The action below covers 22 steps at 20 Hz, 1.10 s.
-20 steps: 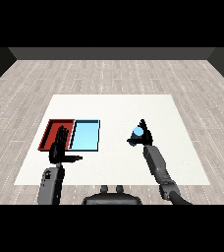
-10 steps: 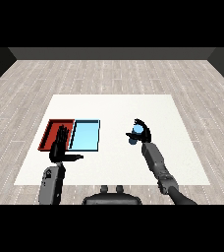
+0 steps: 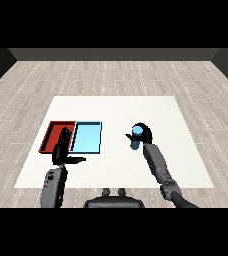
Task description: Pick the blue can and put it in the blue box
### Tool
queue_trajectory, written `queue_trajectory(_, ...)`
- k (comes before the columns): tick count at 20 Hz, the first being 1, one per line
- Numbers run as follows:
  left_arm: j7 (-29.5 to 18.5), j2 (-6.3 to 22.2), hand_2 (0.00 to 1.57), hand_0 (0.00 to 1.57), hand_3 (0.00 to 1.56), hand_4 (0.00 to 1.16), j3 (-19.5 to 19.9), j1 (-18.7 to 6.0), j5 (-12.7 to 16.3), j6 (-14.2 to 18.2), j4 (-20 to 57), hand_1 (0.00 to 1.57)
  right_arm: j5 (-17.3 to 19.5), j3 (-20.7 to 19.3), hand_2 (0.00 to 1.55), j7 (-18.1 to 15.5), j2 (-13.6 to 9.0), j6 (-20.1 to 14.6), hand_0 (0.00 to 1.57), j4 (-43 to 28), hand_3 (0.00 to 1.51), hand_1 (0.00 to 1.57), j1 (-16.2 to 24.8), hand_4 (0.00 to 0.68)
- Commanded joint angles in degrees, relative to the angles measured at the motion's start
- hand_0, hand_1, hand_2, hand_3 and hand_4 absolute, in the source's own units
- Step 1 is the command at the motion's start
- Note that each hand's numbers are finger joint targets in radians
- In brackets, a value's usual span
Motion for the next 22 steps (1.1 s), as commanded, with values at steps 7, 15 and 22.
queue_trajectory(7, 0.8, -0.6, 0.00, 0.00, 0.00, 0.00, -3.1, 1.4, -2.5, 0.0, -1.0, 0.00, 1.7, 5.6, 1.48, 6.0, 1.3, -1.1, 1.48, -14.4, 1.45, 1.48, -3.0, 0.630)
queue_trajectory(15, 5.9, -2.6, 0.00, 0.00, 0.00, 0.00, -4.6, -0.7, 1.1, -1.2, -1.0, 0.00, 2.3, 12.5, 1.45, 9.3, 2.0, -3.5, 1.48, -26.3, 1.43, 1.48, 2.6, 0.641)
queue_trajectory(22, 4.9, -3.4, 0.00, 0.00, 0.00, 0.00, -9.6, -3.2, 2.2, 1.5, 3.5, 0.00, 2.4, 12.2, 1.46, 12.7, 1.3, -2.2, 1.49, -32.0, 1.44, 1.49, 5.4, 0.632)
